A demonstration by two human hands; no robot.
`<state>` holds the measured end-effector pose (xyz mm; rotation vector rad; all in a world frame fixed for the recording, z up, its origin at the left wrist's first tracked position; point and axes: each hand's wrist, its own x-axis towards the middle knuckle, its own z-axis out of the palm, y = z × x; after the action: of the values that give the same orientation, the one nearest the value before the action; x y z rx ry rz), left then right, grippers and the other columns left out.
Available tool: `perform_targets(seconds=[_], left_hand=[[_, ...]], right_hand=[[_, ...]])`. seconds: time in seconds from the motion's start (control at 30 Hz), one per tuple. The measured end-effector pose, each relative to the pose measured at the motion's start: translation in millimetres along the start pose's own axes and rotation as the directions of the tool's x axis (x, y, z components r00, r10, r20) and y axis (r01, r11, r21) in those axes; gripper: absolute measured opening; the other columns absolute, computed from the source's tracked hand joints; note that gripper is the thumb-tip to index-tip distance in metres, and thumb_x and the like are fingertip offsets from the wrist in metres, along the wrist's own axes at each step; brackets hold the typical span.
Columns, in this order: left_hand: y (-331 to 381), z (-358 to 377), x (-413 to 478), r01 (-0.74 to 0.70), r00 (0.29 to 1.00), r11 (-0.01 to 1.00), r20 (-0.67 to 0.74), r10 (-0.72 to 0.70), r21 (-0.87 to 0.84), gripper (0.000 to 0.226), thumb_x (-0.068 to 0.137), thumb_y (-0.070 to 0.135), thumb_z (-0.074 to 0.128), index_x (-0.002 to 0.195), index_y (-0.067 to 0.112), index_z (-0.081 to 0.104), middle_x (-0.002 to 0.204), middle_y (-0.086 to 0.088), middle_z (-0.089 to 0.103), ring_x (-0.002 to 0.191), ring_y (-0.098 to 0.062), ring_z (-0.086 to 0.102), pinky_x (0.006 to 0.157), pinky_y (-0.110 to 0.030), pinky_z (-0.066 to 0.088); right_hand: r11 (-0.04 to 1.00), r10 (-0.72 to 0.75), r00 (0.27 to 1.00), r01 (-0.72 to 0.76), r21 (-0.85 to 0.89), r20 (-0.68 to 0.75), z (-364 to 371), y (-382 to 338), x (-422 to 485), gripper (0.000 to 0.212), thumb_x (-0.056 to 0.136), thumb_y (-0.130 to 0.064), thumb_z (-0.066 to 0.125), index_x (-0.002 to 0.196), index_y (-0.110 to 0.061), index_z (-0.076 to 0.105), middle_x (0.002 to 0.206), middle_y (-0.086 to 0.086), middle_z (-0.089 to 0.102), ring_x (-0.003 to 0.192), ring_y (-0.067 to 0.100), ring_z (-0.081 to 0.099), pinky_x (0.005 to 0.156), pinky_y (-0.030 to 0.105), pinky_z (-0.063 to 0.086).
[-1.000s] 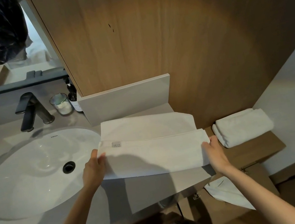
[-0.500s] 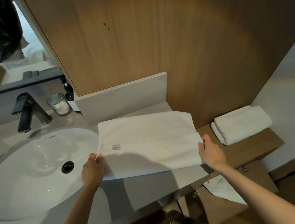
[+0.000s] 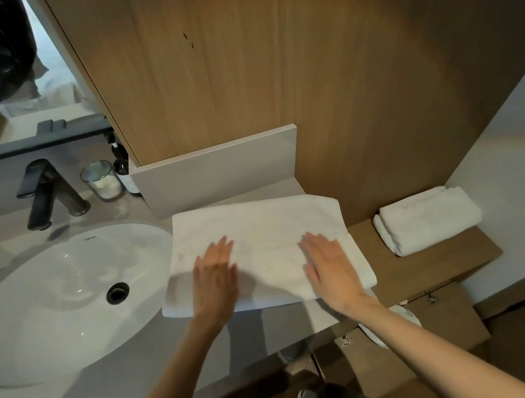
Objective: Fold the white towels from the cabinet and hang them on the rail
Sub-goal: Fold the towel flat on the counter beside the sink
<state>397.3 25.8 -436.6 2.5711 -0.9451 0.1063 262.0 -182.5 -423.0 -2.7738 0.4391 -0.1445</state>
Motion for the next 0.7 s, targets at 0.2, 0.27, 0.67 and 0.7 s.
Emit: perform_targets(seconds=[0.2, 0.27, 0.67, 0.7], left_hand=[[23.2, 32.5, -7.8, -0.016, 0.958, 0.991, 0.284, -0.022, 0.130, 0.065, 0.092, 0.058, 0.008, 0.152, 0.032, 0.007, 0.161, 0.005, -0.006, 0.148, -0.022, -0.010, 0.112, -0.060, -0.011], [11.9, 29.1, -11.9, 0.017, 0.964, 0.984, 0.257, -0.063, 0.175, 0.064, 0.092, 0.062, 0.006, 0.151, 0.038, 0.002, 0.160, 0.008, -0.011, 0.147, -0.021, -0.016, 0.111, -0.057, -0.016], [-34.0, 6.4, -35.2, -0.003, 0.952, 0.985, 0.303, -0.050, 0.174, 0.075, 0.083, 0.079, 0.001, 0.150, 0.044, -0.005, 0.158, 0.000, -0.022, 0.140, -0.039, -0.029, 0.113, -0.058, -0.014], [-35.5, 5.9, -36.7, -0.027, 0.951, 0.985, 0.307, -0.027, 0.172, 0.078, 0.081, 0.082, 0.002, 0.149, 0.045, -0.005, 0.158, -0.001, -0.023, 0.140, -0.040, -0.029, 0.112, -0.058, -0.016]], right_hand=[[0.986, 0.030, 0.959, 0.017, -0.163, 0.282, 26.8, -14.0, 5.1, 0.060, 0.097, -0.057, 0.006, 0.152, -0.037, -0.010, 0.159, -0.010, -0.022, 0.145, 0.020, -0.026, 0.116, 0.041, -0.019], [0.987, -0.001, 0.953, 0.050, -0.153, 0.303, 22.5, 3.3, 1.5, 0.063, 0.090, -0.067, -0.002, 0.148, -0.047, -0.014, 0.156, -0.015, -0.029, 0.142, 0.019, -0.032, 0.116, 0.046, -0.019], [0.961, -0.067, 0.906, 0.172, -0.218, 0.418, -2.3, 50.7, -12.9, 0.076, 0.087, -0.078, 0.021, 0.145, -0.051, -0.021, 0.152, -0.006, -0.039, 0.133, 0.037, -0.043, 0.114, 0.051, -0.021], [0.957, -0.087, 0.898, 0.196, -0.216, 0.431, -5.1, 52.4, -13.7, 0.081, 0.086, -0.079, 0.026, 0.145, -0.051, -0.021, 0.152, -0.005, -0.039, 0.133, 0.038, -0.043, 0.113, 0.050, -0.022]])
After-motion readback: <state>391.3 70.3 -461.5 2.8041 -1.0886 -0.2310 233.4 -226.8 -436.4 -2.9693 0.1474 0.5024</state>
